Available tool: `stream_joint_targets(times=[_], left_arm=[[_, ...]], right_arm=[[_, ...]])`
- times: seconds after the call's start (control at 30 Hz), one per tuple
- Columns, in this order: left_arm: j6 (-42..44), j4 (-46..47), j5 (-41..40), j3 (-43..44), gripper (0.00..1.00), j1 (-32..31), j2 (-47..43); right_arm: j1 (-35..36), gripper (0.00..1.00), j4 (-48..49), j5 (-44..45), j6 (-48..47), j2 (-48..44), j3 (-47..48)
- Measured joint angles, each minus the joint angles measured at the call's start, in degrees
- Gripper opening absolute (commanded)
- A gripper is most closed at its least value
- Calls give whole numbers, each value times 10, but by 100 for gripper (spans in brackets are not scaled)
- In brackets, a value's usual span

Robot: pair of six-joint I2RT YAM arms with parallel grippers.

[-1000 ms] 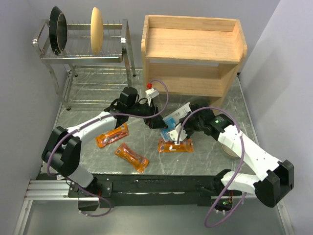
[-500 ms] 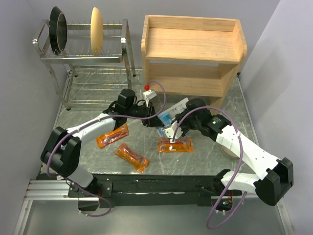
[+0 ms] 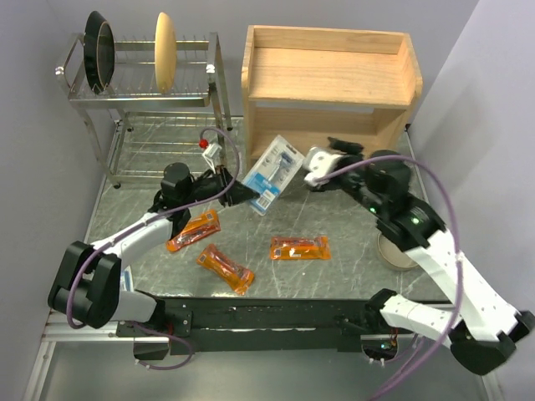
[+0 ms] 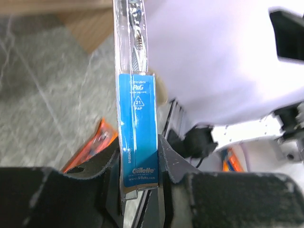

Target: Place and organize the shaving razors onto the shelf

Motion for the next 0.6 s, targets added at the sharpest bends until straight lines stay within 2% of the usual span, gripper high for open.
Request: stream_joint_targets(times=[0.17,0.27,0.4,0.6], left_arm=[[-83,67,-43,9,1,0,23],[-143,67,-87,42,1,1,59],[-238,12,-141,107,1,1,101],[-369,-118,-210,167,1,-16,112]], right_arm=[[0,74,-22,7,120,-26,9],[0,73,-32,11,178,-26,9],[-2,74,-43,26,258,-3,6],[-7,74,-63,43,316,-2,-18]])
